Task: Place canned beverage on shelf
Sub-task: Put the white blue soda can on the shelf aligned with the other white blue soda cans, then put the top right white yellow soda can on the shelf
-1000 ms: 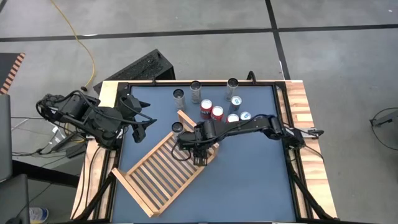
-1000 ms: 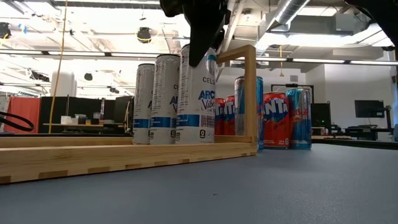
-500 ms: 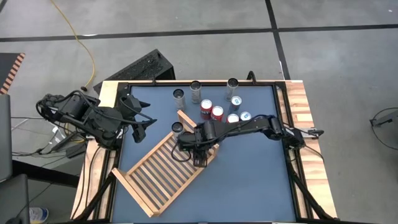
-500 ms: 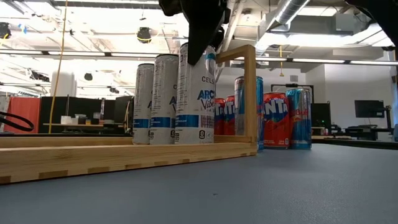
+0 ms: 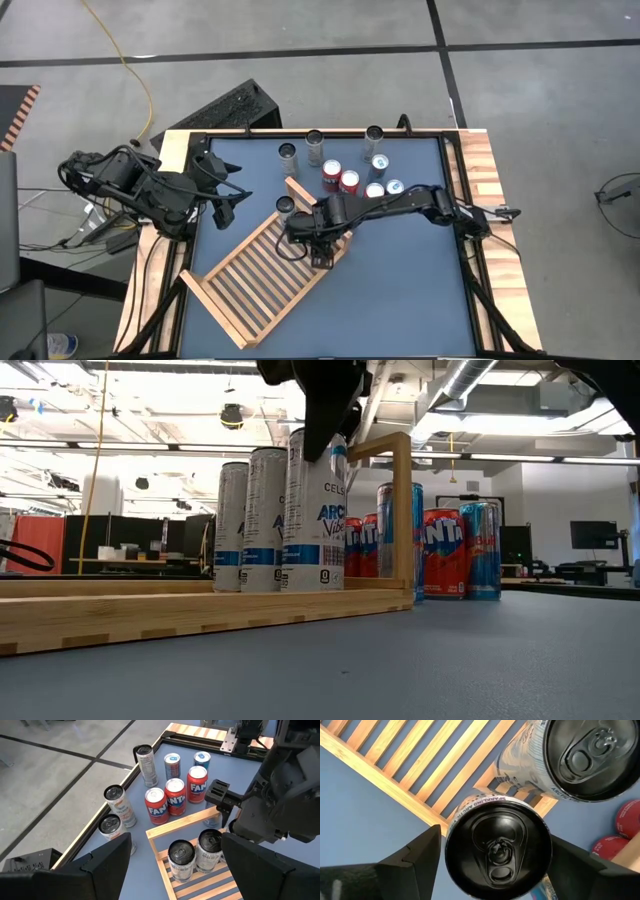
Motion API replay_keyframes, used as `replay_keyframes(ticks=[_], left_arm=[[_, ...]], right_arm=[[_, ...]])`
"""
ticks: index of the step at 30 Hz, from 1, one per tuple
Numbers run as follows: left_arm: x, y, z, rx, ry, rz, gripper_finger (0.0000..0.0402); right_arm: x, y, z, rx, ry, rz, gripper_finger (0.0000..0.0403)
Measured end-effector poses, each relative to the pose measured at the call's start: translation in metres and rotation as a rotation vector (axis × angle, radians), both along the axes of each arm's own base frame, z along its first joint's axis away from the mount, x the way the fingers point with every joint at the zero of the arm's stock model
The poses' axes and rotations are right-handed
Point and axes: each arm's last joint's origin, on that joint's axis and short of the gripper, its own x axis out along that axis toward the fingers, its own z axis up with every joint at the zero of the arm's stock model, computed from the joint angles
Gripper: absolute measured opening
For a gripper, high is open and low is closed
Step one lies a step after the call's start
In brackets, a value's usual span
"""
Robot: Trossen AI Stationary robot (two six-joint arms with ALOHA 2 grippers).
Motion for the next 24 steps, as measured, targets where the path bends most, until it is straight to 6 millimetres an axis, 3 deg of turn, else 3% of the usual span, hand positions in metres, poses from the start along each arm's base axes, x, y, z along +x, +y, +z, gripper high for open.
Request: replay_keyframes(ticks=[10,24], left_arm=[[0.0,0.0,0.0,-0.002,-0.001,0.001,0.0297],[0.0,0.001,0.0,-0.006,-0.018,0.033,0.0297]], right_arm=[[-0.008,-0.009,0.023,-0.05,-0.024,-0.022,0.0308],[-0.039,-0.02,0.076,-0.087,-0.151,-0.011,0.0308]])
